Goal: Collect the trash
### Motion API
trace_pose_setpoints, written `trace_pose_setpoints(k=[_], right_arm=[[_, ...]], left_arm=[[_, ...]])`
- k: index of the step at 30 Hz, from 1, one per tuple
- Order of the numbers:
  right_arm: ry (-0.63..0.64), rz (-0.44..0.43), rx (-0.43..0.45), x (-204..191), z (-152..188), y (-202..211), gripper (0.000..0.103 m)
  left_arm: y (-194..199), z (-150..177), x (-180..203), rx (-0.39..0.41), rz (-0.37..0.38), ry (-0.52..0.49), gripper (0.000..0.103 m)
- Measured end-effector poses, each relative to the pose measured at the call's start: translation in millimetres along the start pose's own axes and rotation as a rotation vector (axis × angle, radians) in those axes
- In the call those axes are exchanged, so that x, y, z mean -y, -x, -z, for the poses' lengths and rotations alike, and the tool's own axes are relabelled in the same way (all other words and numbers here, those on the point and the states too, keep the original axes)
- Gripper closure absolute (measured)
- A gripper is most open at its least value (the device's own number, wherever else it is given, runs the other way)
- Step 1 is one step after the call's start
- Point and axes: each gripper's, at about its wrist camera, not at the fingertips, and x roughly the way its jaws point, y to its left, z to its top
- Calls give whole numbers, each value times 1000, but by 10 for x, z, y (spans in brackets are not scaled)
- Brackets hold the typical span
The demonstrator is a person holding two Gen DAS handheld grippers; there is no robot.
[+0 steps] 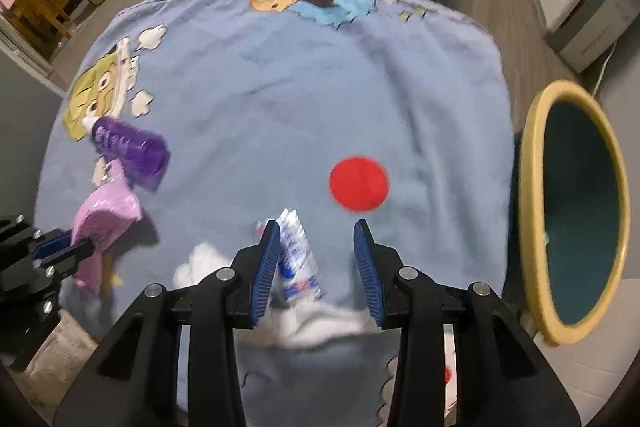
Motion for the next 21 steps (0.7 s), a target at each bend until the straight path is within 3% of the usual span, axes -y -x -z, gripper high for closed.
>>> trace_pose_setpoints(k=[3, 5, 8, 13, 17, 18, 19, 21], right_arm=[[-24, 54, 56, 45, -117, 58, 65], [-66, -9, 57, 87, -152, 72, 65], [-52, -63, 3, 8, -126, -25, 65], [-45, -77, -101, -27, -25, -255, 65], [-7, -48, -85, -80, -20, -252, 80], [-16, -60, -81, -68, -10, -210, 93], [-27, -61, -67, -63, -32, -164, 98], [-53, -91, -20, -1, -65, -15, 102]], left_arm=[[-16, -11, 0, -3, 0, 2, 92], [-22, -9, 1, -6, 5, 3, 92], [-30, -8, -8, -11, 8, 1, 92], [-46, -26, -24, -18, 15, 8, 92], [-43, -33, -28, -18, 13, 2, 92], [-40, -37, -30, -18, 11, 2, 92], [-31, -43, -29, -14, 10, 2, 92], [3, -59, -16, -1, 8, 0, 92]])
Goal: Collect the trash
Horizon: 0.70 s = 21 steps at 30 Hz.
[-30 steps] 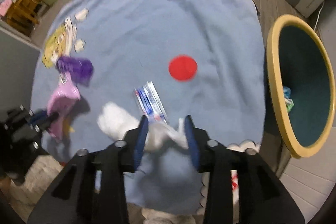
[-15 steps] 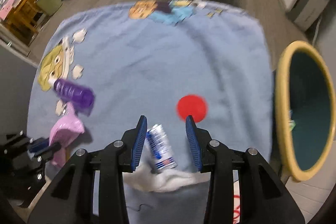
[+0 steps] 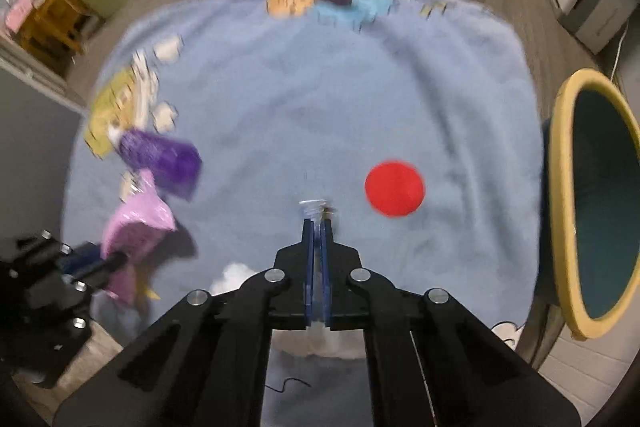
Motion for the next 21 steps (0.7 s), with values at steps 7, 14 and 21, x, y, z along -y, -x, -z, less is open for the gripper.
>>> trace_pose_setpoints(k=[7, 14, 21], right_arm=[[-66, -74, 108, 180, -80, 359, 103], [-120, -89, 74, 249, 80, 126, 101], [-122, -38, -15, -41, 22, -248, 60]], left_arm=[[190, -144, -12, 74, -6, 15, 92], [303, -316, 79, 123, 3, 23, 92], [254, -252, -45, 104, -31, 27, 92]])
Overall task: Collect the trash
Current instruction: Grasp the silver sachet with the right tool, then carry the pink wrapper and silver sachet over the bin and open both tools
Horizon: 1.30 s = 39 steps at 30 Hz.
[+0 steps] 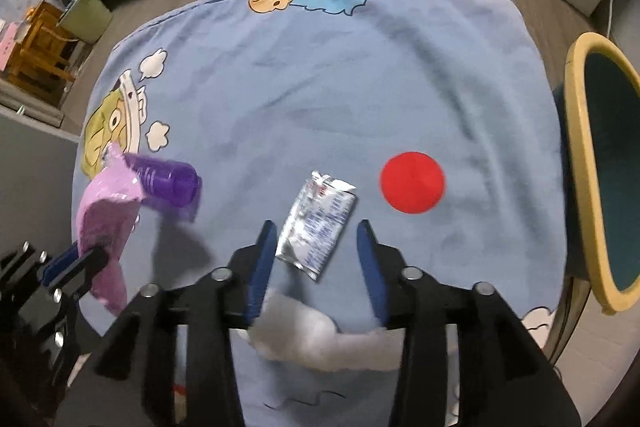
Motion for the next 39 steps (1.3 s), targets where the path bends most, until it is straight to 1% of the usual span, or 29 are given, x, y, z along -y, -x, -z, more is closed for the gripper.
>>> trace_pose_setpoints(k=[4, 6, 7, 9, 11, 16, 21, 24, 25, 26, 28, 31, 34, 37, 39], right_arm=[[-33, 48, -17, -146, -53, -148, 58], [-24, 89, -21, -211, -52, -218, 59], [-1, 117, -9, -276, -54, -242, 59], [36, 157, -8, -372, -58, -281, 70], [60, 194, -1, -415, -44, -292, 73], [32, 137, -1, -378, -31, -249, 73], [-1, 45, 53, -300, -5, 130, 73], [7, 19, 80, -145, 46, 369, 73], [13, 18, 93, 19, 13, 443, 73], [20, 24, 108, 99, 10, 559, 73], [38, 43, 140, 157, -11, 646, 73], [43, 45, 182, 327, -117, 976, 73], [49, 50, 216, 493, -132, 1194, 73], [63, 79, 246, 728, -105, 1430, 73], [54, 93, 259, 968, -91, 1536, 73]], left_arm=[[21, 39, -95, 2, 1, 9, 92], [27, 53, -137, 0, 7, 15, 92], [32, 56, -146, 0, 10, 17, 92], [50, 58, -159, 5, 12, 14, 92], [48, 55, -154, 7, 9, 11, 92], [71, 21, -134, 19, 4, 10, 92], [118, -32, -70, 45, -6, 1, 92], [107, -55, -12, 49, -19, -15, 92], [102, -69, 9, 50, -19, -17, 92], [97, -81, 33, 51, -19, -18, 92], [90, -122, 109, 58, -25, -29, 92], [92, -189, 244, 72, -28, -45, 92], [137, -277, 397, 91, -7, -55, 92], [198, -364, 592, 113, -3, -96, 92], [216, -447, 740, 120, 11, -121, 92]])
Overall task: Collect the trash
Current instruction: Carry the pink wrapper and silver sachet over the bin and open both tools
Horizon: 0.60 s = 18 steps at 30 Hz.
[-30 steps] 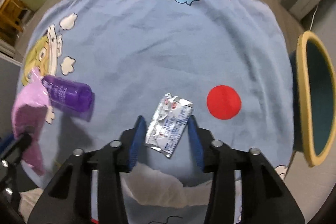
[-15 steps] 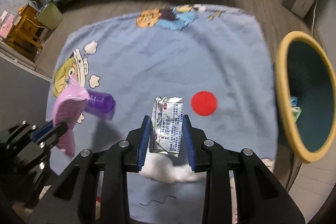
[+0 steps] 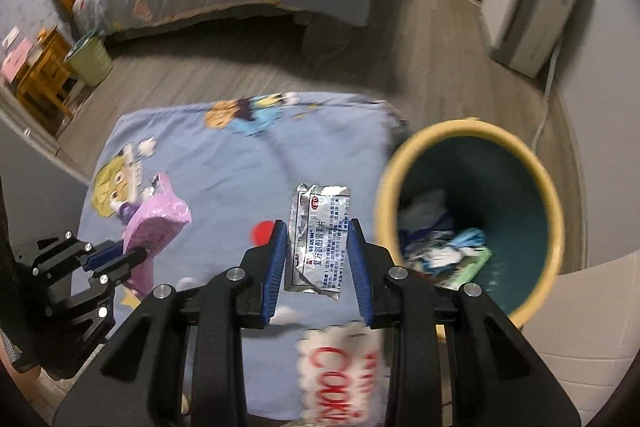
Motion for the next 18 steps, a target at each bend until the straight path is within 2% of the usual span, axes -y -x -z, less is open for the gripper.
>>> trace_pose_setpoints(k=[7, 12, 18], right_arm=[[-105, 93, 25, 1041, 139, -10, 73], [-247, 103, 3, 1657, 324, -212, 73], [-439, 78, 6, 2158, 496, -376, 72]], left_arm=[[-118, -441, 631, 33, 61, -103, 92], [-339, -723, 1133, 23, 120, -192, 92], [-641, -952, 1474, -33, 211, -207, 92]])
